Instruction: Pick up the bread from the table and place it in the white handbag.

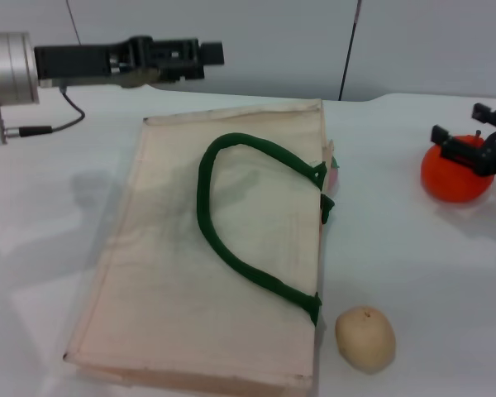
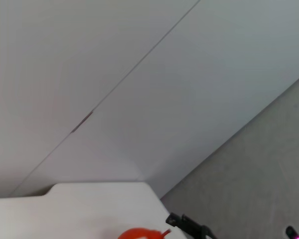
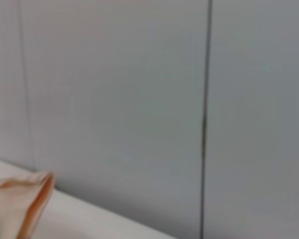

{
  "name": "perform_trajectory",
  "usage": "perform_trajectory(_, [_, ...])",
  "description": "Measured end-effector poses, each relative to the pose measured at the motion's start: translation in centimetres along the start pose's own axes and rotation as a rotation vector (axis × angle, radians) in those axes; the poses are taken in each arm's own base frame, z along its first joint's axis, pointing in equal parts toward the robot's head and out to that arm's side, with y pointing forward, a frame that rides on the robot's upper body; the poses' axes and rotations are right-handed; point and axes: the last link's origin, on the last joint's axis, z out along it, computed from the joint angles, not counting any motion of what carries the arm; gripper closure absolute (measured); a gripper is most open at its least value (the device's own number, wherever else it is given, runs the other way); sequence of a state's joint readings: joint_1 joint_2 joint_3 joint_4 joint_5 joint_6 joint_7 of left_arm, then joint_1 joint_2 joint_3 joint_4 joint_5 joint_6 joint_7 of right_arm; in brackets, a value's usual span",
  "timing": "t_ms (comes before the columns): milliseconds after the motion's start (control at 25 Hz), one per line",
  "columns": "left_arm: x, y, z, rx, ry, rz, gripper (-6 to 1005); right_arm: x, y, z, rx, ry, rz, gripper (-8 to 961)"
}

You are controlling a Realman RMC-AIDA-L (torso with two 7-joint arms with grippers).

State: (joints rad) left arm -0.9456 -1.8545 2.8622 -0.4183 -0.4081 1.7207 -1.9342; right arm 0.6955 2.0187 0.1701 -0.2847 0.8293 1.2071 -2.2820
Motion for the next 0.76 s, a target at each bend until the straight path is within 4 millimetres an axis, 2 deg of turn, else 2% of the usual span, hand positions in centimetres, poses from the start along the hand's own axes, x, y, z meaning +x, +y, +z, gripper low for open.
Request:
perform_trajectory(200, [0.7,0.0,-0.5,-0.010,0.132,0.125,229,-0.1,-0.7,-0.8,0.071,-0.059,0.027,88])
perform_trajectory(360, [0.3,-1.4,-1.1,0.078,0.310,0.303,230,0.3,-0.6,-1.4,0.152,-0.146,0.020,88])
perform_trajectory(600, [-1.7,-2.4,-1.8,0.260,0.572,0.611,231,0.4,-0.7,-1.8,0.278,-0.239,0.025,88])
perform_trajectory(760, [-3.2,-3.1,-1.5,0.373,0.657,0.734,232,0.3,-1.0,-2.0,0.336,-0.275,0.072,88])
